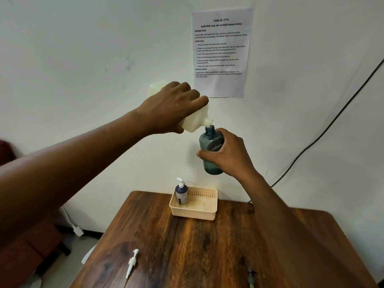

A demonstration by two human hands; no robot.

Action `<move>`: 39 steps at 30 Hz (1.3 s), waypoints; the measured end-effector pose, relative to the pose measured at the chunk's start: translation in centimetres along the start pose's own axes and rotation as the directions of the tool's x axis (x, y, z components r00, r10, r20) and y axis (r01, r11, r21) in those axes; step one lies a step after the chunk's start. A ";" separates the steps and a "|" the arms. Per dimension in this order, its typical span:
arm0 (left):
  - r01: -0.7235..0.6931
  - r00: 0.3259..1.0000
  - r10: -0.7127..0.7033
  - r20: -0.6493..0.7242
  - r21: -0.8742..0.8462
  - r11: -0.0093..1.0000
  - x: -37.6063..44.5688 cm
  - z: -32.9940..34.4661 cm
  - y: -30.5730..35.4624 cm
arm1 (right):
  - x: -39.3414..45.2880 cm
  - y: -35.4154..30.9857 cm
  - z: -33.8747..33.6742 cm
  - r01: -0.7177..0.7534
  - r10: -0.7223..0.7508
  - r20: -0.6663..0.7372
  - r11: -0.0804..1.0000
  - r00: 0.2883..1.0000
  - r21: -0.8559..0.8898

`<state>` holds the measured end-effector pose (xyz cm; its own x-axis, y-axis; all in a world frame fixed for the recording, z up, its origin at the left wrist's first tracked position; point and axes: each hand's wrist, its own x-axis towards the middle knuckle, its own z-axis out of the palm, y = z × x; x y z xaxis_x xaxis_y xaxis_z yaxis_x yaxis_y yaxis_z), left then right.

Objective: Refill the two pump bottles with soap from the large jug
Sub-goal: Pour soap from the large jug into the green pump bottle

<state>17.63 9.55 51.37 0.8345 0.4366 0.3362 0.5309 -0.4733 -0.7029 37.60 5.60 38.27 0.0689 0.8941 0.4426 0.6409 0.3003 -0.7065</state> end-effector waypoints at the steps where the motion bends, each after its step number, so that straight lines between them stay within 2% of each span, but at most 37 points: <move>1: -0.005 1.000 0.005 0.000 0.002 1.000 0.0 0.0 0.0 | 0.0 0.0 0.0 0.000 0.000 -0.001 1.000 1.000 -0.003; 22: -0.066 0.998 0.065 0.018 0.088 0.994 0.1 -0.8 -1.0 | -0.1 -0.7 0.4 0.002 -0.002 -0.010 1.000 1.000 -0.005; 32: -0.099 0.995 0.102 -0.022 0.102 0.990 0.0 -0.9 -1.2 | -0.2 -0.8 0.5 0.004 -0.004 -0.009 1.000 1.000 -0.005; 39: -0.044 0.999 0.045 -0.010 0.038 0.998 -0.3 -0.5 -0.9 | -0.1 -0.7 0.7 -0.004 0.004 -0.020 1.000 1.000 0.006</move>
<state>16.97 9.48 52.21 0.8587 0.4075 0.3108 0.4875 -0.4624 -0.7406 36.60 5.47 38.37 0.0866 0.8886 0.4504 0.6361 0.2986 -0.7115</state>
